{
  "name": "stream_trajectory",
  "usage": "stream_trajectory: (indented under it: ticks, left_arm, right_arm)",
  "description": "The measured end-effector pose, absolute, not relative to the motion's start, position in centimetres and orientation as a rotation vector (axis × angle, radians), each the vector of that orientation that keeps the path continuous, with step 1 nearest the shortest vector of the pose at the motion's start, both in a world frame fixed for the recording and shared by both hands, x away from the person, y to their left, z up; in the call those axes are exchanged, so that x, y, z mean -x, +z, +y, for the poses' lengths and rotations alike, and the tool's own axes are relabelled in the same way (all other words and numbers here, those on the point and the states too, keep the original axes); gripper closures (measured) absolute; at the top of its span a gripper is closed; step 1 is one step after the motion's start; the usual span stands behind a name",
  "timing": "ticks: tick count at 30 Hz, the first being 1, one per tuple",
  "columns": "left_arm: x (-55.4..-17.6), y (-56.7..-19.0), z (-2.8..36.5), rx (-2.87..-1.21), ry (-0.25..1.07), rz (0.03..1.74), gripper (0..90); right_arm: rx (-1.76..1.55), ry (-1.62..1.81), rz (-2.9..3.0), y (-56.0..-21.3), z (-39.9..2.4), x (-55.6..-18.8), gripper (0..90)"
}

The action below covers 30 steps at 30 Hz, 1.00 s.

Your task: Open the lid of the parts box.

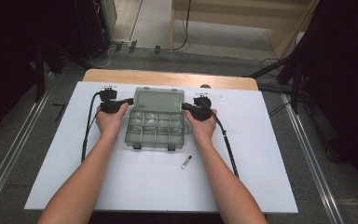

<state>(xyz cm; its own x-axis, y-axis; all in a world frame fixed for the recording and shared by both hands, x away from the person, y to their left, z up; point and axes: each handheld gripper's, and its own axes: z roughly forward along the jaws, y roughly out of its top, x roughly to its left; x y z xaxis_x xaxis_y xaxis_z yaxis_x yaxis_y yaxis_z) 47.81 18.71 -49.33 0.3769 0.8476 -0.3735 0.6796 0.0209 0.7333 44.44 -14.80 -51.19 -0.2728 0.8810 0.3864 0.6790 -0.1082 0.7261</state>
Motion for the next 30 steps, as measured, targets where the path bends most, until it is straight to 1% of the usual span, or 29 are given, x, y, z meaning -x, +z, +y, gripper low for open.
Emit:
stream_trajectory:
  ticks: [6,8,10,12,14,19,20,22,24,25,26,27,30]
  left_arm:
    - [-47.2,-49.1,18.9,-1.693,0.26,1.324,73.2]
    - [-47.1,-49.0,19.1,-1.682,0.261,1.319,65.0]
    - [-46.8,-48.7,19.3,-1.661,0.265,1.309,54.8]
    - [-46.5,-48.4,19.2,-1.654,0.288,1.286,45.9]
    - [-46.0,-48.1,19.2,-1.667,0.304,1.252,38.1]
    - [-44.9,-47.5,19.0,-1.685,0.33,1.183,23.3]
    - [-44.7,-47.4,19.0,-1.68,0.331,1.172,18.3]
    - [-44.3,-47.2,19.0,-1.685,0.322,1.146,12.5]
    - [-43.8,-47.1,18.9,-1.696,0.326,1.117,9.1]
    - [-43.5,-47.0,18.9,-1.696,0.33,1.111,5.1]
    - [-43.2,-46.9,18.9,-1.692,0.331,1.101,1.5]
    - [-43.0,-46.8,19.0,-1.691,0.326,1.087,0.0]
    - [-42.3,-46.5,19.1,-1.681,0.331,1.049,0.0]
  right_arm:
    - [-1.596,1.305,1.922,-50.3,-14.5,-43.6,61.3]
    - [-1.559,1.31,1.923,-50.0,-14.6,-43.3,56.8]
    - [-1.531,1.317,1.916,-49.6,-14.7,-42.9,52.3]
    - [-1.495,1.331,1.929,-49.4,-14.8,-42.6,49.5]
    - [-1.454,1.339,1.928,-49.1,-15.0,-42.1,43.2]
    - [-1.425,1.38,1.921,-48.6,-15.6,-41.3,30.3]
    - [-1.419,1.384,1.919,-48.5,-15.8,-41.1,24.9]
    - [-1.417,1.374,1.916,-48.4,-16.0,-40.8,12.4]
    - [-1.413,1.367,1.922,-48.3,-16.3,-40.4,4.8]
    - [-1.41,1.373,1.926,-48.3,-16.4,-40.3,0.6]
    - [-1.409,1.372,1.933,-48.3,-16.5,-40.1,0.0]
    - [-1.391,1.381,1.946,-48.2,-16.7,-39.8,0.0]
    - [-1.367,1.384,1.961,-48.1,-16.9,-39.1,0.0]
